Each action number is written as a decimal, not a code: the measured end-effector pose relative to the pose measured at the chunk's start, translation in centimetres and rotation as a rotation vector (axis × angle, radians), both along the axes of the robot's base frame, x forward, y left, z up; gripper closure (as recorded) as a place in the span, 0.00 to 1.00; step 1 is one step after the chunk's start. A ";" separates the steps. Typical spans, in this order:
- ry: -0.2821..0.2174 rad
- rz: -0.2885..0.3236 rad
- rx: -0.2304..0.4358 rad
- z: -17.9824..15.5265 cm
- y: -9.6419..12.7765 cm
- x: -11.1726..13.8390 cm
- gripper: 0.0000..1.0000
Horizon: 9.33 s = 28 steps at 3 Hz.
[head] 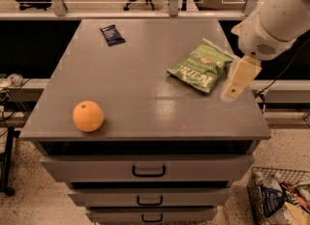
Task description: Move green jalapeno chip bag near rxbar blueberry
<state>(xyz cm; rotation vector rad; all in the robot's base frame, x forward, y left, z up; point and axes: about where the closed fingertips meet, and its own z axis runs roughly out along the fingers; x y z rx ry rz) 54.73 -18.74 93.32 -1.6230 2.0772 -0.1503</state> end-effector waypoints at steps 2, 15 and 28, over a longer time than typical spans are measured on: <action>-0.019 -0.082 0.134 -4.9 -0.5 8.0 0.00; -0.201 0.091 0.554 -3.5 13.8 27.7 1.00; -0.220 0.104 0.614 4.3 7.8 21.7 0.00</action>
Offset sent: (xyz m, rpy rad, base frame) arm 0.1241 -0.0102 -0.0810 0.2510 0.0030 -0.1387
